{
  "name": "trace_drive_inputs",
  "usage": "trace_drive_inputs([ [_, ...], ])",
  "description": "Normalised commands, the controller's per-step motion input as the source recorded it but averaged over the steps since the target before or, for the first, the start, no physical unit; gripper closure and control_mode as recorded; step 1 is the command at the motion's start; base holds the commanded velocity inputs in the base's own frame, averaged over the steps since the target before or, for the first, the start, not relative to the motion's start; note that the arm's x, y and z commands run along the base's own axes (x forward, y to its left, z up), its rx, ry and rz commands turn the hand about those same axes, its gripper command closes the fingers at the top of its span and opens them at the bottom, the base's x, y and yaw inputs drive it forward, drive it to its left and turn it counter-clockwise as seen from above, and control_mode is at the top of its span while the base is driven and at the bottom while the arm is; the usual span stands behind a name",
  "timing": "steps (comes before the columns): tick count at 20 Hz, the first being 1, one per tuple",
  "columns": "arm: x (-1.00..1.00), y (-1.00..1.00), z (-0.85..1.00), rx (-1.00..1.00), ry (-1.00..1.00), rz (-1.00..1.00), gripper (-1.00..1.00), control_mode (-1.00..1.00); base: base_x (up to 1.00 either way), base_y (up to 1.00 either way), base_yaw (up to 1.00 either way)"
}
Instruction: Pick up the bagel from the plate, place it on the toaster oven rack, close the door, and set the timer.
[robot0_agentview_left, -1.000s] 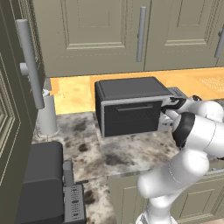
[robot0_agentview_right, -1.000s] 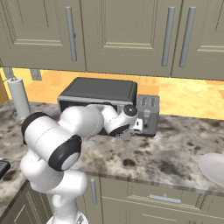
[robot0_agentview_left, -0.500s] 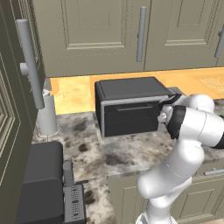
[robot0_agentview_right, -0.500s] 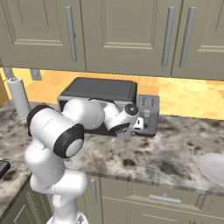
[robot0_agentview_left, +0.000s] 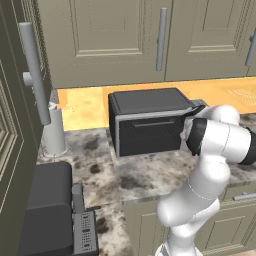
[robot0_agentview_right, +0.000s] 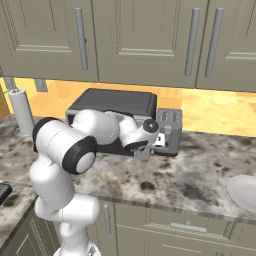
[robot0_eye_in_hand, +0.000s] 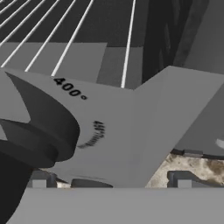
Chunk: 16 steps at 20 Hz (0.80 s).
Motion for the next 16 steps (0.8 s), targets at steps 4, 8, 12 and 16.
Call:
trace_drive_inputs([
  [4, 0.15, -0.17, -0.27, 0.00, 0.02, 0.00, -1.00, -1.00, 0.00, 0.00, 0.00],
  [8, 0.14, -0.13, -0.27, 0.00, 0.05, 0.00, 1.00, -1.00, 0.00, 0.00, 0.00],
  [12, 0.20, -0.14, -0.32, 0.01, 0.15, 0.00, 1.00, -1.00, 0.00, 0.00, 0.00],
  [16, 0.21, -0.36, -0.28, 0.06, 0.23, 0.00, 1.00, -1.00, 0.00, 0.00, 0.00],
])
